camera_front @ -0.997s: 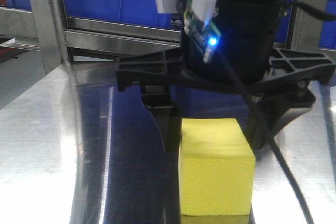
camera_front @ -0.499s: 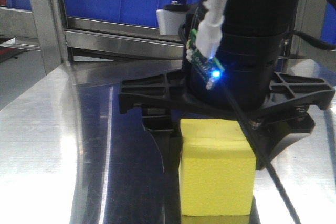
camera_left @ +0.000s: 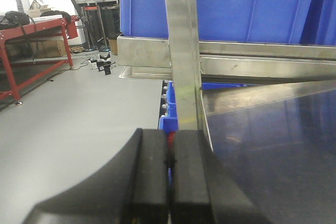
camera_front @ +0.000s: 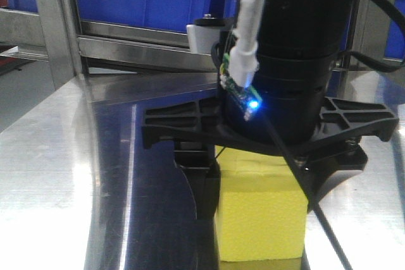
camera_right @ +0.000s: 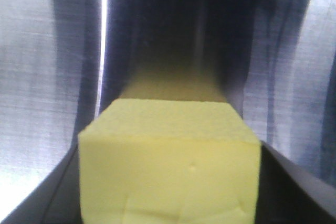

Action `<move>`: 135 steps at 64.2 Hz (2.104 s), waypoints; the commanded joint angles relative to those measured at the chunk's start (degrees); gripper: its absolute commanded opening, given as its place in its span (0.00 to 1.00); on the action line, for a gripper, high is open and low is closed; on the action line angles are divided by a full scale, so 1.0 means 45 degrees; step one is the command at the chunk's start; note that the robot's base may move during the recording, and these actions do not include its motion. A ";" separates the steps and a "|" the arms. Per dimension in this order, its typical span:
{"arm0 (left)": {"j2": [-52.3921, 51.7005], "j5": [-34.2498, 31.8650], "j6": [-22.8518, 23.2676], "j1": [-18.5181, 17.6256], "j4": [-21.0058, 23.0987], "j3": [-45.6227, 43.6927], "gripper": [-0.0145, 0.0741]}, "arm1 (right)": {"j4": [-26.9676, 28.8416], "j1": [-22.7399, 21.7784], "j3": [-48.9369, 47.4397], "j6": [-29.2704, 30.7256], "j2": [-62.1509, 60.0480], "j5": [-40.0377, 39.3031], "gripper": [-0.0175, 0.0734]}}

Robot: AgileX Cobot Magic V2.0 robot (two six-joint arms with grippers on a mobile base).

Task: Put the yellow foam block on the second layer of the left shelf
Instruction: 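Close the right gripper around the yellow foam block, then lift the yellow block with the right gripper off the table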

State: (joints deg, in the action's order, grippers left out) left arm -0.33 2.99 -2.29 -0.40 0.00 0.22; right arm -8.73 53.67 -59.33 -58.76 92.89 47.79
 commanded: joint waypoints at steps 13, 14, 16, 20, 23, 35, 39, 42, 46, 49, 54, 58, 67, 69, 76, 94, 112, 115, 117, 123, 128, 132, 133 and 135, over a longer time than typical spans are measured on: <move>-0.0271 -0.1029 0.0041 0.0011 0.0138 0.0336 0.30 | -0.0154 -0.0054 -0.0285 0.0003 -0.0643 -0.0291 0.75; -0.0271 -0.1029 0.0041 0.0011 0.0138 0.0336 0.30 | -0.0154 -0.0054 -0.0285 0.0003 -0.0684 -0.0302 0.75; -0.0271 -0.1029 0.0041 0.0011 0.0138 0.0336 0.30 | -0.0154 -0.0054 -0.0285 0.0003 -0.0829 -0.0318 0.75; -0.0271 -0.1029 0.0041 0.0011 0.0138 0.0336 0.30 | -0.0154 -0.0066 -0.0285 0.0031 -0.1054 -0.0329 0.75; -0.0271 -0.1029 0.0041 0.0011 0.0138 0.0336 0.30 | -0.0154 -0.0081 -0.0285 0.0153 -0.1224 -0.0329 0.75; -0.0271 -0.1029 0.0041 0.0011 0.0138 0.0336 0.30 | -0.0123 -0.0627 -0.0248 0.1707 -0.1813 0.0130 0.75; -0.0271 -0.1029 0.0041 0.0011 0.0138 0.0336 0.30 | 0.0031 -0.0943 -0.0144 0.2262 -0.2045 0.0289 0.75; -0.0271 -0.1029 0.0041 0.0011 0.0138 0.0336 0.30 | 0.0197 -0.1192 0.0044 0.2685 -0.2339 0.0307 0.75; -0.0271 -0.1029 0.0041 0.0011 0.0138 0.0336 0.30 | 0.0482 -0.1581 0.0343 0.3124 -0.2770 0.0291 0.75; -0.0271 -0.1029 0.0041 0.0011 0.0138 0.0336 0.30 | 0.0654 -0.1856 0.0683 0.3464 -0.3235 0.0228 0.75; -0.0271 -0.1029 0.0041 0.0011 0.0138 0.0336 0.30 | 0.0869 -0.2441 0.1348 0.3855 -0.4009 0.0131 0.75; -0.0271 -0.1029 0.0041 0.0011 0.0138 0.0336 0.30 | 0.1019 -0.2968 0.1793 0.4109 -0.4687 0.0156 0.75; -0.0271 -0.1029 0.0041 0.0011 0.0138 0.0336 0.30 | 0.1222 -0.4521 0.3154 0.5155 -0.6456 0.0400 0.75; -0.0271 -0.1029 0.0041 0.0011 0.0138 0.0336 0.30 | 0.1250 -0.4879 0.3409 0.5516 -0.6802 0.0471 0.75; -0.0271 -0.1029 0.0041 0.0011 0.0138 0.0336 0.30 | 0.1250 -0.6248 0.4179 0.6836 -0.8053 0.0551 0.75; -0.0271 -0.1029 0.0041 0.0011 0.0138 0.0336 0.30 | 0.0950 -0.9230 0.5629 0.8375 -1.0785 -0.1169 0.75; -0.0271 -0.1029 0.0041 0.0011 0.0138 0.0336 0.30 | -0.0629 -0.9747 0.6725 0.8375 -1.3551 -0.4051 0.75; -0.0271 -0.1029 0.0041 0.0011 0.0138 0.0336 0.30 | -0.0792 -0.9747 0.6825 0.8375 -1.3962 -0.4370 0.75; -0.0271 -0.1029 0.0041 0.0011 0.0138 0.0336 0.30 | -0.0851 -0.9747 0.6903 0.8389 -1.4315 -0.4642 0.75; -0.0271 -0.1029 0.0041 0.0011 0.0138 0.0336 0.30 | -0.0865 -0.9747 0.7200 0.9043 -1.5210 -0.5603 0.75; -0.0271 -0.1029 0.0041 0.0011 0.0138 0.0336 0.30 | -0.0835 -0.9747 0.7556 1.0045 -1.5916 -0.6464 0.75; -0.0271 -0.1029 0.0041 0.0011 0.0138 0.0336 0.30 | -0.0582 -0.9747 0.7823 1.0802 -1.6385 -0.7053 0.75; -0.0271 -0.1029 0.0041 0.0011 0.0138 0.0336 0.30 | -0.0479 -0.9747 0.7882 1.1000 -1.6496 -0.7188 0.75; -0.0271 -0.1029 0.0041 0.0011 0.0138 0.0336 0.30 | -0.0207 -0.9747 0.8032 1.1481 -1.6750 -0.7455 0.75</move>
State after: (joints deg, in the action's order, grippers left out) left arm -0.33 2.99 -2.29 -0.40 0.00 0.22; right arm -10.71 10.14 -23.08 -13.17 19.65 23.17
